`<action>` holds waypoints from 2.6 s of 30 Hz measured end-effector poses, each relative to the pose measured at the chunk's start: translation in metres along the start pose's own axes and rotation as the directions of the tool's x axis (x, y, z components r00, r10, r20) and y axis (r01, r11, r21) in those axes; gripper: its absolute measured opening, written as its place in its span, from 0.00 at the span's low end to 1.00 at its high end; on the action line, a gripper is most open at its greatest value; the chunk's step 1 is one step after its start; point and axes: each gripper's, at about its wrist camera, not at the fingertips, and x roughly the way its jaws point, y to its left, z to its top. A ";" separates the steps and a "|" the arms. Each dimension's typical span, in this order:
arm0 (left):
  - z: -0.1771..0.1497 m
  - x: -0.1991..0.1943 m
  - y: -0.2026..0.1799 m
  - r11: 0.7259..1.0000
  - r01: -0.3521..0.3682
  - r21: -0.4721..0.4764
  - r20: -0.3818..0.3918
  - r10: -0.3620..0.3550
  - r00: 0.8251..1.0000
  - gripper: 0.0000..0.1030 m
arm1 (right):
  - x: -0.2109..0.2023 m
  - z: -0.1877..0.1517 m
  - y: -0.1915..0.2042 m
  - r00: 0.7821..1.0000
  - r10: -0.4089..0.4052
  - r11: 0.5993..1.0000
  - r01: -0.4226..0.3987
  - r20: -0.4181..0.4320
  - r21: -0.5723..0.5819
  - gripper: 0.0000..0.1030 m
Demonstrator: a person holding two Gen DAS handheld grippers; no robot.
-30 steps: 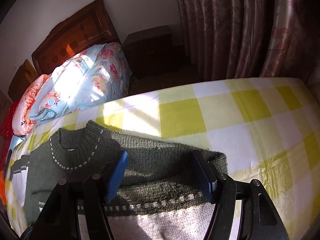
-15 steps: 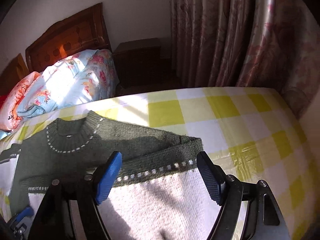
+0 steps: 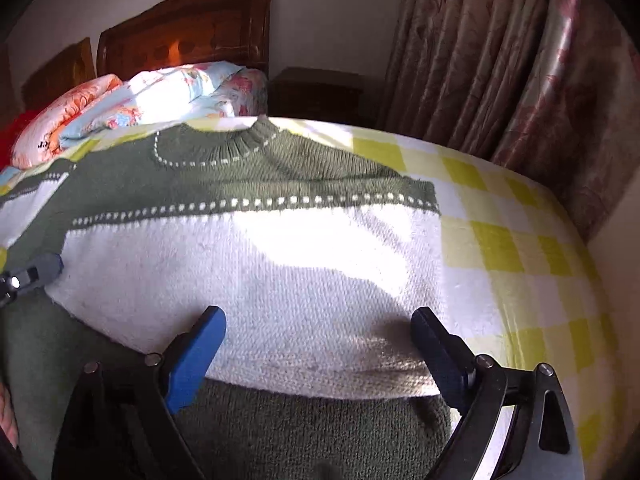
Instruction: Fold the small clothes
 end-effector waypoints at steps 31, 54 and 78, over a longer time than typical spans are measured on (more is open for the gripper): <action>0.049 -0.201 0.328 0.681 -0.198 -0.705 0.227 0.482 0.846 0.22 | -0.015 -0.028 0.011 1.000 0.022 0.998 -0.022 0.009 0.053 1.00; 0.039 -0.026 -0.113 0.937 -0.060 0.345 0.124 0.018 0.992 0.19 | -0.039 -0.046 -0.053 0.972 0.131 0.910 -0.197 0.198 0.365 1.00; -0.017 -0.070 0.067 0.932 -0.325 -0.162 0.107 0.344 0.933 0.20 | -0.049 -0.051 -0.061 0.939 0.177 0.886 -0.282 0.294 0.367 1.00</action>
